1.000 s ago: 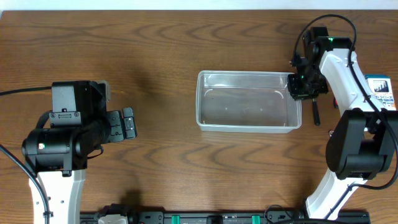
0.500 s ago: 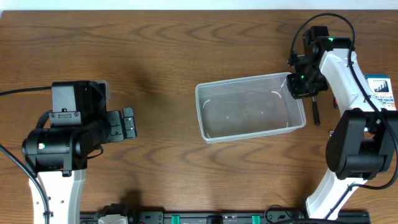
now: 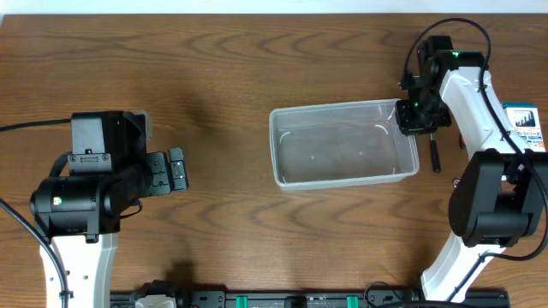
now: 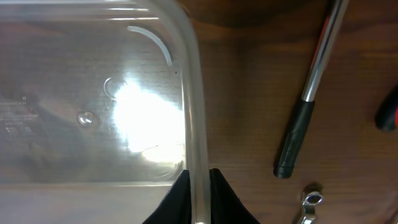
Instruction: Pack container
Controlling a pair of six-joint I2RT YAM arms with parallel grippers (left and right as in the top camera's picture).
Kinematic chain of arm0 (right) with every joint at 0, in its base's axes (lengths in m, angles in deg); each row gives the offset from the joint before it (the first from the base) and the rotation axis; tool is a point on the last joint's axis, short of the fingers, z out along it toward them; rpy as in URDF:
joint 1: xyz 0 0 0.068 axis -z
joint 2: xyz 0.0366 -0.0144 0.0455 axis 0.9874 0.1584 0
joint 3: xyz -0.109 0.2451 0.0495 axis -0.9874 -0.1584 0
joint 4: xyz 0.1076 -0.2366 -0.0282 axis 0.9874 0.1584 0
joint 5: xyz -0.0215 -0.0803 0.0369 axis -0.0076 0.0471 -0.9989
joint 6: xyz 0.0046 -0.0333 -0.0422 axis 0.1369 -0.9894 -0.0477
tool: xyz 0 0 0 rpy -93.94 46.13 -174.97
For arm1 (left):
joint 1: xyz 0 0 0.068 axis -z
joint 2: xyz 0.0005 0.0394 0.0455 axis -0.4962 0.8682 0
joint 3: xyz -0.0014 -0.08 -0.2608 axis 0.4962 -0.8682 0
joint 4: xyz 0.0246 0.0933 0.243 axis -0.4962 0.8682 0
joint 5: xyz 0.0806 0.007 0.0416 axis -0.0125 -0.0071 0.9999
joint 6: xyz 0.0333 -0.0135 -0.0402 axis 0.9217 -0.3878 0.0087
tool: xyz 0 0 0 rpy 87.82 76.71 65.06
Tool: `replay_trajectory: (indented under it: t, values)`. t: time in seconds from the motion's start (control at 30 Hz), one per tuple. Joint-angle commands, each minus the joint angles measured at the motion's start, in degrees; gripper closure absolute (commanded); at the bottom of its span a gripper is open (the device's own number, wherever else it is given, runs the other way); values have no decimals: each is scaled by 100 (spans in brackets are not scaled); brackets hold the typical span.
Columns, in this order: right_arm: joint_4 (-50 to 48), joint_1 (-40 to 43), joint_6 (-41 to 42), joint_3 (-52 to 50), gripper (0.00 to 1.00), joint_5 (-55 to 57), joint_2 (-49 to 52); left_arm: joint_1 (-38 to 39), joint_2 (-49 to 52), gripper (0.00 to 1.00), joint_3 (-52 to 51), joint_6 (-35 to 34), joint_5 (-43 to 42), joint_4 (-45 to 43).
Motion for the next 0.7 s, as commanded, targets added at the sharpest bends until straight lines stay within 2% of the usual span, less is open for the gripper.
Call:
replay_trajectory:
  t: [0.0,0.67]
  values:
    - [20,13,326,-33,90,44,-2,-28,-15,2,76,-50,90,4]
    - [-44,13,59,-33,85,24,-2,-28,-15,2,76,-50,90,2]
